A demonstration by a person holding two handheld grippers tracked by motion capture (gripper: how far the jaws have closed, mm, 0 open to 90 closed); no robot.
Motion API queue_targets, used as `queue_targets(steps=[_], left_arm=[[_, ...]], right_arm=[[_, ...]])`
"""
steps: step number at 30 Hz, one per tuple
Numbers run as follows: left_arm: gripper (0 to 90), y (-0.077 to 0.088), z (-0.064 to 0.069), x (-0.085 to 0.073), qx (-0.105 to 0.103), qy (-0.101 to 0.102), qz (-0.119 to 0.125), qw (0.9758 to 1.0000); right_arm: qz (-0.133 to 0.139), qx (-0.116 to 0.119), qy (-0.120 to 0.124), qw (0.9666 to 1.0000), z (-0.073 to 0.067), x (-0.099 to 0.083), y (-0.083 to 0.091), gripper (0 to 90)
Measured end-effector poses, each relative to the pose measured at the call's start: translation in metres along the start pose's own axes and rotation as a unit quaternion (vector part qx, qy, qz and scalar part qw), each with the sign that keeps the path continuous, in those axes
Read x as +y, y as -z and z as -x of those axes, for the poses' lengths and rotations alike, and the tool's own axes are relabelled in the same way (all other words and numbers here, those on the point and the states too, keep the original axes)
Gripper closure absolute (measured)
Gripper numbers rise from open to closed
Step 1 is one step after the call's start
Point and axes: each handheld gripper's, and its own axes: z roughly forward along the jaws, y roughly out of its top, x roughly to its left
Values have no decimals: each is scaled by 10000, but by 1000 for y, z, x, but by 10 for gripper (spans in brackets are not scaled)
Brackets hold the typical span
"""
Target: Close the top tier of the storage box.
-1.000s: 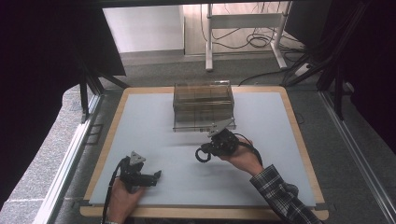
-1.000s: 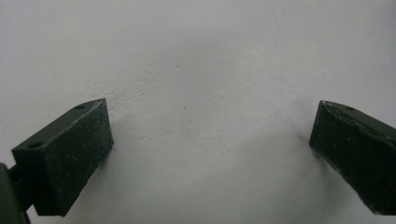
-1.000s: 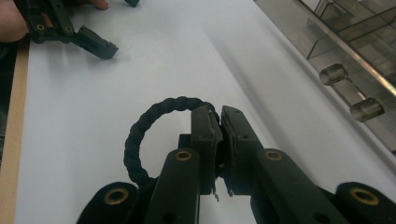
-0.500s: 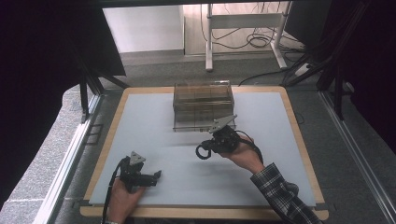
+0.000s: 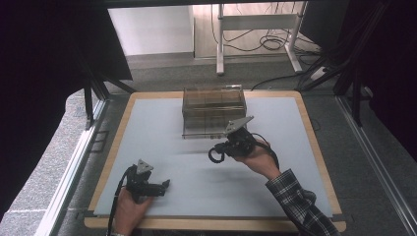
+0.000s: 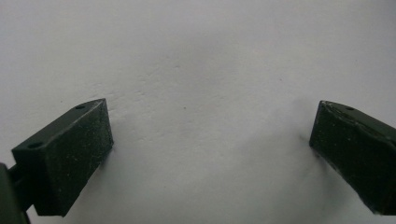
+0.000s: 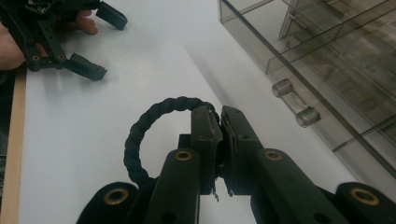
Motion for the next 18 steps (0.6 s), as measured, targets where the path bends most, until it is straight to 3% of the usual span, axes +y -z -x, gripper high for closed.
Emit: queue_targets(steps=[18], left_arm=[[0,0,0,0,-2,12,-1,10000]], right_arm=[[109,-124,-96,9998,9,8,7,833]])
